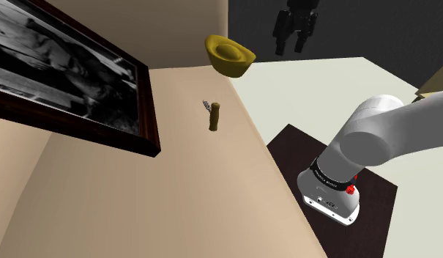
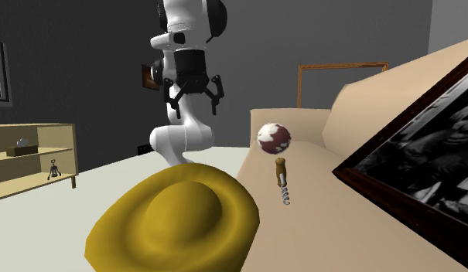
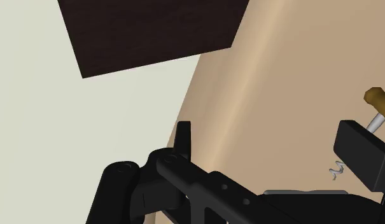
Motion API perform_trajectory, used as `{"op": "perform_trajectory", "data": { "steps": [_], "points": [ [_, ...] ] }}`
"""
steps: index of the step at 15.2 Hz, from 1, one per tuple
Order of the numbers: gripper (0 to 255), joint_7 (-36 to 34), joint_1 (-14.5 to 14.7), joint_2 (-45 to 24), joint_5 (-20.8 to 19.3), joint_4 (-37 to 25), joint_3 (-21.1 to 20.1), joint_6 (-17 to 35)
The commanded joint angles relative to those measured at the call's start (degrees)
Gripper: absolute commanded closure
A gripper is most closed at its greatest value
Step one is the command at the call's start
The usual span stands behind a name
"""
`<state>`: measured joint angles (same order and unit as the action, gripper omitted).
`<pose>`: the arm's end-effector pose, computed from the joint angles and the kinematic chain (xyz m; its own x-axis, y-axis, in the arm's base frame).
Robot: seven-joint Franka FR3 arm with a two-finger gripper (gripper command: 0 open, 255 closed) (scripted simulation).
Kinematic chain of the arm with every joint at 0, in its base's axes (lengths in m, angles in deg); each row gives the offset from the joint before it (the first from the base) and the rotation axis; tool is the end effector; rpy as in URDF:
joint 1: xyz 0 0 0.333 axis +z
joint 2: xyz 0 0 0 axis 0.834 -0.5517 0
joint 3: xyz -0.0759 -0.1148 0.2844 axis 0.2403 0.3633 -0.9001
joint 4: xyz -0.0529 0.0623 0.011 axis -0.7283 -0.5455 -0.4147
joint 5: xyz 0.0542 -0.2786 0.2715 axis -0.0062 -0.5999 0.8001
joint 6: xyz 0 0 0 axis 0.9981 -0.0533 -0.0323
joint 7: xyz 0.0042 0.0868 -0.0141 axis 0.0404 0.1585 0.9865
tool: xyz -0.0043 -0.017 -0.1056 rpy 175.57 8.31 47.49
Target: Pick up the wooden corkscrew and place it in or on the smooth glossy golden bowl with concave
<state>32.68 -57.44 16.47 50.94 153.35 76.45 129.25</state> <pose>0.3057 -0.0262 0.5796 0.9741 -0.1690 -0.1501 -0.1858 -0.9769 -0.1057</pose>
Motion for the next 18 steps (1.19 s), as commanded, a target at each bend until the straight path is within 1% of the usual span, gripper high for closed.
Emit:
{"op": "perform_trajectory", "data": {
  "steps": [1, 9, 14, 18],
  "points": [
    [0, 0.00, 0.00, 0.00, 0.00, 0.00, 0.00, 0.00],
    [0, -4.53, 3.52, -8.95, 3.99, 2.38, -6.61, 12.79],
    [0, -7.28, 5.45, -16.54, 5.44, 1.46, -10.59, 20.41],
    [0, -9.65, 6.76, -23.46, 5.72, -0.60, -13.61, 26.01]
  ]
}}
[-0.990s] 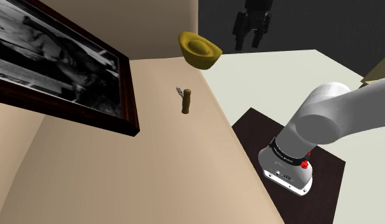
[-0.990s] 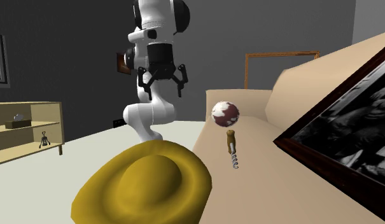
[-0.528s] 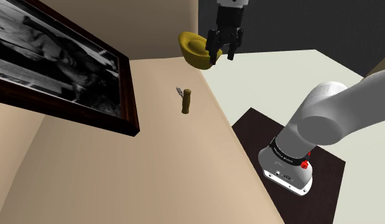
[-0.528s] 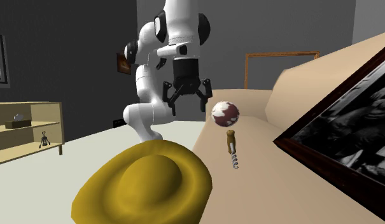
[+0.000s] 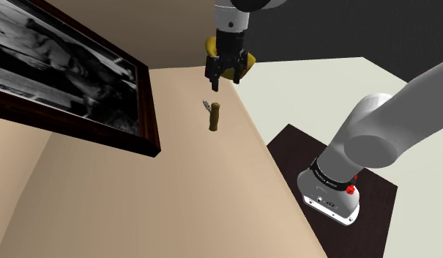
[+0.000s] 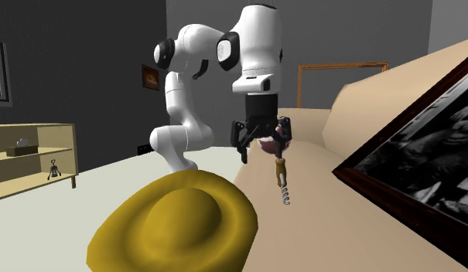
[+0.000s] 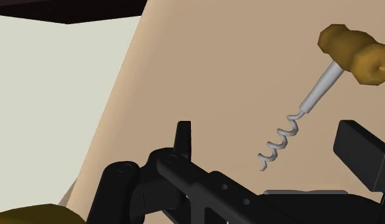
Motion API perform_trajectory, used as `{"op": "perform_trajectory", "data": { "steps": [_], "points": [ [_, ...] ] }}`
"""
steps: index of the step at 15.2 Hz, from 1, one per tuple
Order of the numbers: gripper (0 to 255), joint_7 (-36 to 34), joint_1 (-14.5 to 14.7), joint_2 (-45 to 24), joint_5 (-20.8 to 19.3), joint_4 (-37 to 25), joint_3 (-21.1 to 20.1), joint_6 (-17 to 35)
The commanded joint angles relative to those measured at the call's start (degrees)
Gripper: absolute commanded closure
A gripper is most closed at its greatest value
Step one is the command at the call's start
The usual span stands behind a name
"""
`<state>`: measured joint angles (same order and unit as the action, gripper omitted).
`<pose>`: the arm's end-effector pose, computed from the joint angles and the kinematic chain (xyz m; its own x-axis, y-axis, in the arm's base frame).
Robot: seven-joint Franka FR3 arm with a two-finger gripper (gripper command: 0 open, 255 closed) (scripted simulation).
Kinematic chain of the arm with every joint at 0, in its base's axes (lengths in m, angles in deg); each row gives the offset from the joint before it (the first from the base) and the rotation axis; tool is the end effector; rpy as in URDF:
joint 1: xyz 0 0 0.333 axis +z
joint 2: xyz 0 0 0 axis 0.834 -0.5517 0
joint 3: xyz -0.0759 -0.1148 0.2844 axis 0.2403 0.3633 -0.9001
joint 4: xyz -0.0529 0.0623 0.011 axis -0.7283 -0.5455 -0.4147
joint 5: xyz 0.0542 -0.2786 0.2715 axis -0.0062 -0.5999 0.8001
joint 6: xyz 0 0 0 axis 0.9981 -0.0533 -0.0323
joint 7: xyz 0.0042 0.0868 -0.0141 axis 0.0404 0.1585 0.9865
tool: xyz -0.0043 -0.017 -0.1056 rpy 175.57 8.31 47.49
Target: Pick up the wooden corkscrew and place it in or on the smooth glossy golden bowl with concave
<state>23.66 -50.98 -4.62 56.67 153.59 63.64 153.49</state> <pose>0.4120 0.1195 0.4718 0.9888 -0.0936 -0.1159 -0.1028 -0.9917 -0.0768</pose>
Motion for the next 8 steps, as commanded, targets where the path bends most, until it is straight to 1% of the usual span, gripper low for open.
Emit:
{"op": "perform_trajectory", "data": {
  "steps": [1, 4, 8],
  "points": [
    [0, -1.27, 0.60, -4.20, -0.09, -1.53, -1.52, 3.08],
    [0, -3.18, 1.44, -9.52, -0.69, -3.86, -3.42, 6.51],
    [0, -3.19, 1.64, -10.44, -0.55, -1.61, -3.71, 9.70]
  ]
}}
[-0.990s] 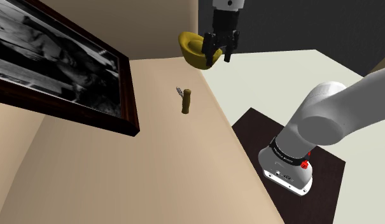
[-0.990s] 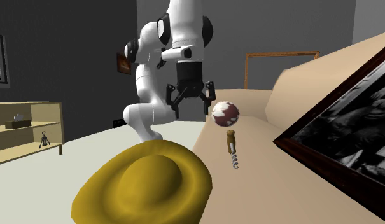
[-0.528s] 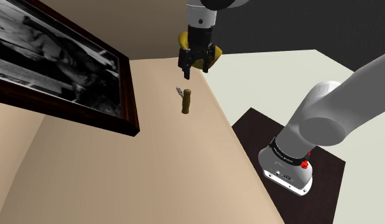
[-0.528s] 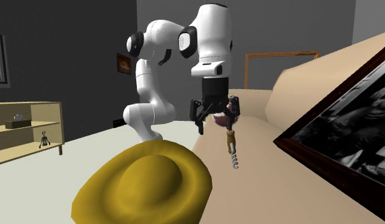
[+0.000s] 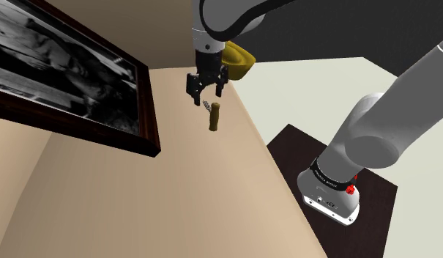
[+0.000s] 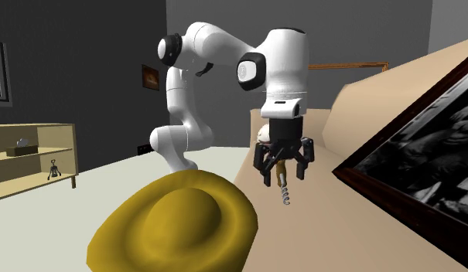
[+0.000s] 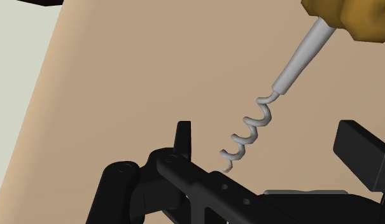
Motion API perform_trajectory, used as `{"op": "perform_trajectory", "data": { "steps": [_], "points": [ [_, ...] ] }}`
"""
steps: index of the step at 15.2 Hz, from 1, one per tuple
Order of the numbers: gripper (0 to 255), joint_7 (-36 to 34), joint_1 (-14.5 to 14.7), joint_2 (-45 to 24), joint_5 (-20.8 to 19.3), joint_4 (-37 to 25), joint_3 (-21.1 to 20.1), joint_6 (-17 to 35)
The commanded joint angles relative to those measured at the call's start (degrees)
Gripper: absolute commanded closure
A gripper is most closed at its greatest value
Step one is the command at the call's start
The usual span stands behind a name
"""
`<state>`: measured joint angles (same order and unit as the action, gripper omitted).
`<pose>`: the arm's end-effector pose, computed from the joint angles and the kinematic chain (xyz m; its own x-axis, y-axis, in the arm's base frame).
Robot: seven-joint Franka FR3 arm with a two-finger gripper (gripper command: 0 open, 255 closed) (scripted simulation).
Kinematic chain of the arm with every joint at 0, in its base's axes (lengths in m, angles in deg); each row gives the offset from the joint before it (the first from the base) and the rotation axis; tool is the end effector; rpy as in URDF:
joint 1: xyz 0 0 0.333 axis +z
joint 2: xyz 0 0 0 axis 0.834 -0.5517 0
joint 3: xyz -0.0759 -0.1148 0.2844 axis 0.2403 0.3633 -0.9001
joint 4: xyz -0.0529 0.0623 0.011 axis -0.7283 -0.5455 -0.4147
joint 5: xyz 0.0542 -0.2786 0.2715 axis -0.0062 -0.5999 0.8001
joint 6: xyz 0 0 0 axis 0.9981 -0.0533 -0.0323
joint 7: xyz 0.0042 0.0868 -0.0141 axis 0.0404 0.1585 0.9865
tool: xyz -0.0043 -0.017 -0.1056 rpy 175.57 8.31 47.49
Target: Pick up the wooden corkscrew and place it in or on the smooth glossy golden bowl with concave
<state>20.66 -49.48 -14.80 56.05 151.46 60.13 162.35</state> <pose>0.4448 0.1649 0.4207 0.9919 -0.0706 -0.1055 -0.0781 -0.9946 -0.0686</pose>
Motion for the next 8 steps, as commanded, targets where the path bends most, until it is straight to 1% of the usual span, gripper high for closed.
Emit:
{"op": "perform_trajectory", "data": {
  "steps": [1, 4, 8],
  "points": [
    [0, -0.19, 0.18, -0.53, 0.10, 1.05, -0.28, 1.65],
    [0, -0.20, 0.29, -1.28, 0.18, 2.37, -0.48, 3.72],
    [0, -0.20, 0.29, -1.28, 0.18, 2.37, -0.48, 3.72]
  ]
}}
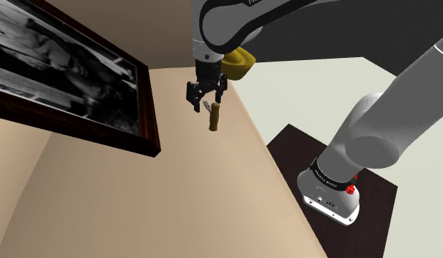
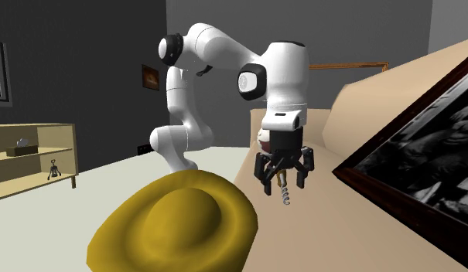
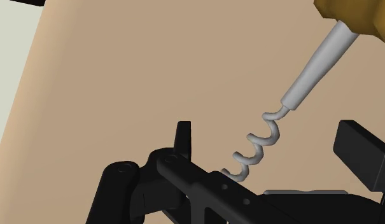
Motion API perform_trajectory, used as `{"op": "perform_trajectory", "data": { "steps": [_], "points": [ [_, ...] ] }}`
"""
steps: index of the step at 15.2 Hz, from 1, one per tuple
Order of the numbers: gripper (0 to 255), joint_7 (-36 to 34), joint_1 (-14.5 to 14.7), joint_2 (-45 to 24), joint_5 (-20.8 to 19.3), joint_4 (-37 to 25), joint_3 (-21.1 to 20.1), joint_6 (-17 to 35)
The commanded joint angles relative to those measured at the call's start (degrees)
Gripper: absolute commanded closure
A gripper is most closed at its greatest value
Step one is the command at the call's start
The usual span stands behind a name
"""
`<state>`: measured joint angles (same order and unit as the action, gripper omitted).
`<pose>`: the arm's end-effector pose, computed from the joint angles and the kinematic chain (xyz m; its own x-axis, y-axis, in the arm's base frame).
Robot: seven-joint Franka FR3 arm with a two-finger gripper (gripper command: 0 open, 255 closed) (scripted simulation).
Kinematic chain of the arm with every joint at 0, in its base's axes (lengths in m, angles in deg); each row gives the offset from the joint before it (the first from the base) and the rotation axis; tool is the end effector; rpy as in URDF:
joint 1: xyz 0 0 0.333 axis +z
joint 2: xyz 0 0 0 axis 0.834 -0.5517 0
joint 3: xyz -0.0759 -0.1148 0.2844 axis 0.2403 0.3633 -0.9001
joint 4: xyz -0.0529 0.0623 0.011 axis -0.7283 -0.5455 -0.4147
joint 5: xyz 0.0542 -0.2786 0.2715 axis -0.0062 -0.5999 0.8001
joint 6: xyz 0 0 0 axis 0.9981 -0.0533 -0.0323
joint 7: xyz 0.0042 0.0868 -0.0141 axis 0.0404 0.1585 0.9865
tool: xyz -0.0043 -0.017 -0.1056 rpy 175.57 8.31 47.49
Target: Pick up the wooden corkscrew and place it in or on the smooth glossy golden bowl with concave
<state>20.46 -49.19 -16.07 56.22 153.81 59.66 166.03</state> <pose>0.4420 0.1685 0.3971 0.9920 -0.0704 -0.1051 -0.0779 -0.9946 -0.0686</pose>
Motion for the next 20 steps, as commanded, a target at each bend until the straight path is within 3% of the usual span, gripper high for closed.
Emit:
{"op": "perform_trajectory", "data": {
  "steps": [1, 3, 4, 13, 20],
  "points": [
    [0, 0.00, 0.00, -0.01, 0.00, 0.02, 0.00, 0.04],
    [0, 0.00, 0.00, 0.00, 0.00, 0.02, 0.00, 0.03],
    [255, 0.00, 0.00, 0.00, 0.00, 0.02, 0.00, 0.03],
    [255, 0.00, 0.00, -0.01, 0.00, 0.02, 0.00, 0.04],
    [255, -0.31, -0.09, 2.28, -0.04, -3.31, 0.32, -5.56]
  ]
}}
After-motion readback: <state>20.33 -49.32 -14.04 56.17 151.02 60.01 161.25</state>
